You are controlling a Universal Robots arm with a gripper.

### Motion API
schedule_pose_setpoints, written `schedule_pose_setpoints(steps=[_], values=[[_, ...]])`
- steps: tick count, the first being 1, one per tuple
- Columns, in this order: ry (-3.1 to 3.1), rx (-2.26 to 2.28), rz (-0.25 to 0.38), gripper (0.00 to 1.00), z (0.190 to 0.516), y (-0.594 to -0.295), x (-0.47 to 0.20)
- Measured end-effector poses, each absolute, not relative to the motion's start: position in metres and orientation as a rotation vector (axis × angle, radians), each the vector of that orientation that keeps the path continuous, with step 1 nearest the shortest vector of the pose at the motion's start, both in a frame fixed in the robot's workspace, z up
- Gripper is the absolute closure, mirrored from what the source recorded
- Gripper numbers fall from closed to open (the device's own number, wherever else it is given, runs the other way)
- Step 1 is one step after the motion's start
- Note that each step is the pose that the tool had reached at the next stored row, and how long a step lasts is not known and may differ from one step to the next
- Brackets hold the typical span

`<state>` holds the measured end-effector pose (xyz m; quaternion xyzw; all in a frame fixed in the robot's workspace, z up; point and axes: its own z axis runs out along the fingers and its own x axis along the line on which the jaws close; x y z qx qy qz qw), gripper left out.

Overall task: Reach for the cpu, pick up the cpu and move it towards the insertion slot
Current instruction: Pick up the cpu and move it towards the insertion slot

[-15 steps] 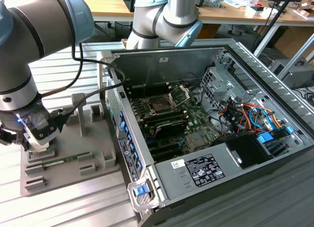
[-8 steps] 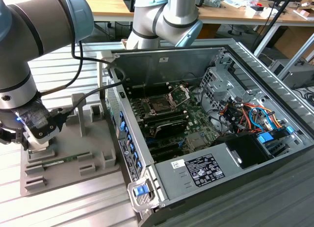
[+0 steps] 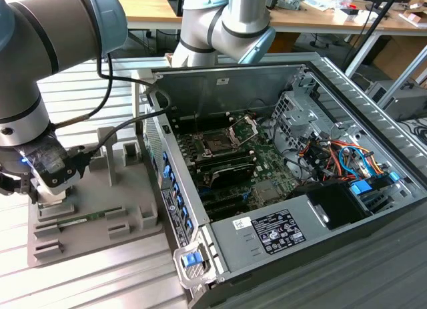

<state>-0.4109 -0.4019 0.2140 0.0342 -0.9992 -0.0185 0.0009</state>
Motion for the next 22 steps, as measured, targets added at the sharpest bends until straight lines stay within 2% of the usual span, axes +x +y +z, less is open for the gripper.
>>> schedule_pose_setpoints(steps=[22], values=[[-3.137, 0.107, -0.058, 0.45, 0.226, -0.402, -0.411]])
